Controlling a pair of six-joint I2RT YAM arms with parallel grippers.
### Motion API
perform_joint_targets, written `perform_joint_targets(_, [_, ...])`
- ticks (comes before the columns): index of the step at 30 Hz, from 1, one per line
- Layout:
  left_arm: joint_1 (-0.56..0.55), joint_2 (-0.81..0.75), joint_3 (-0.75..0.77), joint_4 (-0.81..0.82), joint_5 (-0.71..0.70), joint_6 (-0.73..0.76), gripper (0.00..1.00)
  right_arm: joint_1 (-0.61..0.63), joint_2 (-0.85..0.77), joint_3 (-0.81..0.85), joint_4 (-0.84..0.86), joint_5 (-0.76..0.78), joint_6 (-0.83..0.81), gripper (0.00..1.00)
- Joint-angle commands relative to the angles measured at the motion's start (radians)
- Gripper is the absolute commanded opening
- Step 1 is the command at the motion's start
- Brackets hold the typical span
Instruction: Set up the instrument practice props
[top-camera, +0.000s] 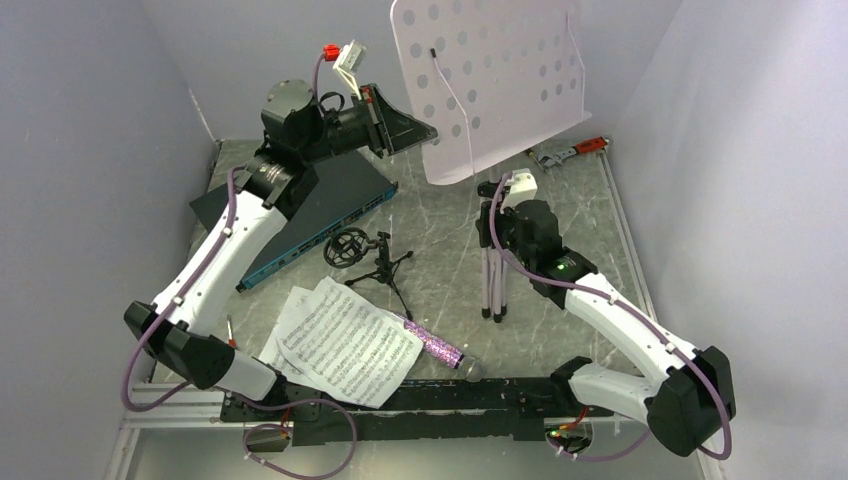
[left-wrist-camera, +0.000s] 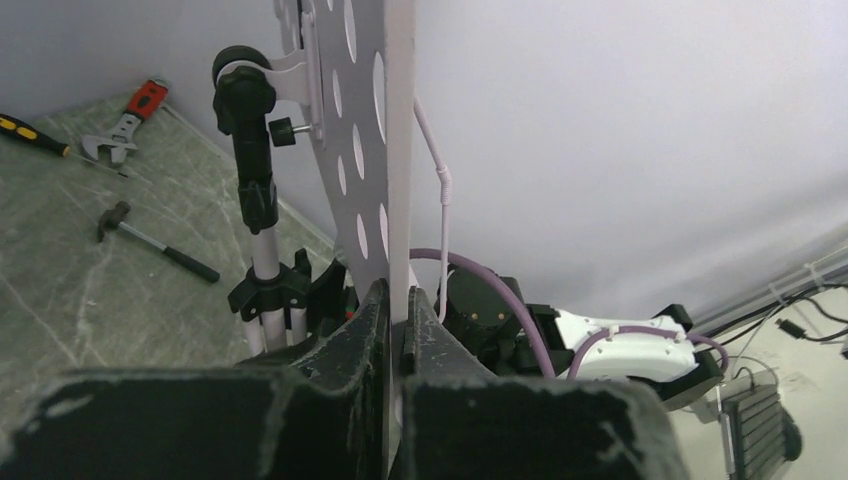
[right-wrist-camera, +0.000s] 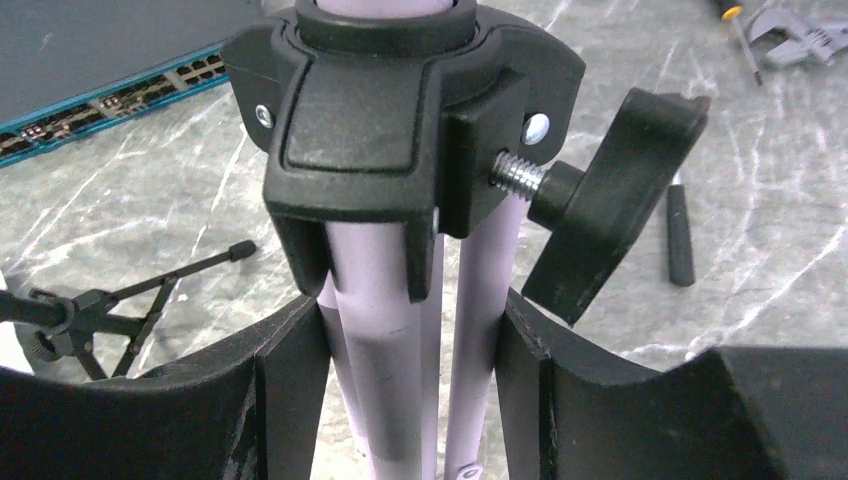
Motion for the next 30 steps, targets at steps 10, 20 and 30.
perform_joint_targets(10, [-0.111,-0.081,0.039,-0.170,0.085,0.127,0.03,0.078,-0.137,0.045,0.662,0.090,-0.152,0.00])
perform_joint_targets(20, [-0.189,-0.113,0.023,-0.222,-0.028,0.195,0.03,0.149,-0.082,0.013,0.830,0.188,-0.222,0.00])
perform_joint_targets(30, [-0.219,-0.172,-0.091,-0.284,-0.126,0.243,0.03,0.197,-0.076,-0.106,0.990,0.302,-0.276,0.00])
